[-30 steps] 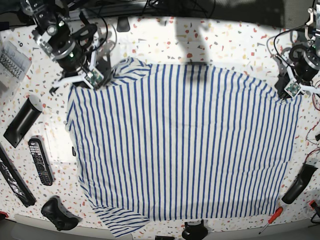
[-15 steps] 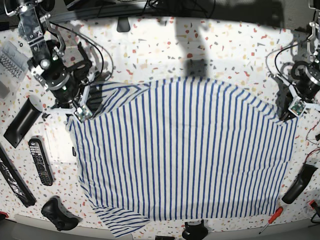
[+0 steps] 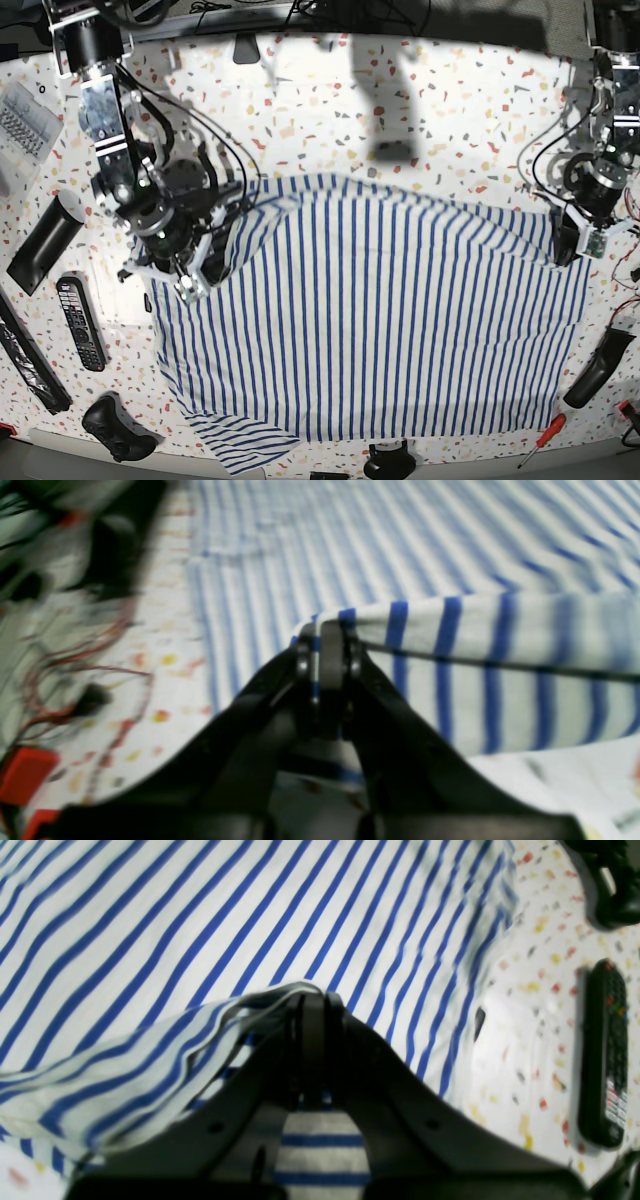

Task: Layout the t-shirt on the table in an organized manner, then fold the t-shirt properly

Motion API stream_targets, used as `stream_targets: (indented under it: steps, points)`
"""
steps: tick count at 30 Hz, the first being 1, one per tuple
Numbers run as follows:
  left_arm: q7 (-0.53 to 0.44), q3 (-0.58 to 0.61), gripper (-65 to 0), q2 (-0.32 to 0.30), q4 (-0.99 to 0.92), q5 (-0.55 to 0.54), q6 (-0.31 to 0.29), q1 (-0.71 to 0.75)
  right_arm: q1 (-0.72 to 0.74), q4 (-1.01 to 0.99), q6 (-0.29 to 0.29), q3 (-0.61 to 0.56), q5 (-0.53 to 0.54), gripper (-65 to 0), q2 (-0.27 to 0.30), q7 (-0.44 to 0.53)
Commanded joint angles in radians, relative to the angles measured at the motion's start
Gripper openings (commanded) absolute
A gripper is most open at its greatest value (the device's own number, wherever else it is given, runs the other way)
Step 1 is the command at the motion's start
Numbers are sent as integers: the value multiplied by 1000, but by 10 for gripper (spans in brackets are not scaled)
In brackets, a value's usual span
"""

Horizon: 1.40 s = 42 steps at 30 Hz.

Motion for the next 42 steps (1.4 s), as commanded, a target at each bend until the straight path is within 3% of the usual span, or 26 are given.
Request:
stream_targets:
  steps: [1,11,20,25,30,32,35,37,42]
  points:
    - [-24,-6,-650,-14,6,-10,10,-24,39,-3,-5,8,3,-650,2,23]
    - [-24,-6,-650,-9,-117,-10,13,-134,249,-180,42,8,2,-650,-69,20]
    - [-19,-6,-650,-9,-182,-10,12,-212,388,-335,42,8,-33,-650,-133,19]
    - [50,-6,-650,-9,-182,-10,13,-227,453,-422,45,8,-55,-650,-148,19]
    - [54,-6,-650,-9,-182,-10,13,-227,469,-435,43,8,-55,-650,-148,11]
    - [61,-6,-650,-9,-182,-10,13,-227,468,-435,16,8,-55,-650,-148,-14]
    - [95,-6,-650,-9,-182,-10,13,-227,468,-435,-74,8,-58,-650,-148,-57]
    - [108,-6,-650,-10,-182,-10,18,-227,468,-435,-84,8,-58,-650,-148,-64]
    - [136,-6,-650,-12,-182,-10,119,-227,468,-435,-126,8,-102,-650,-148,-86]
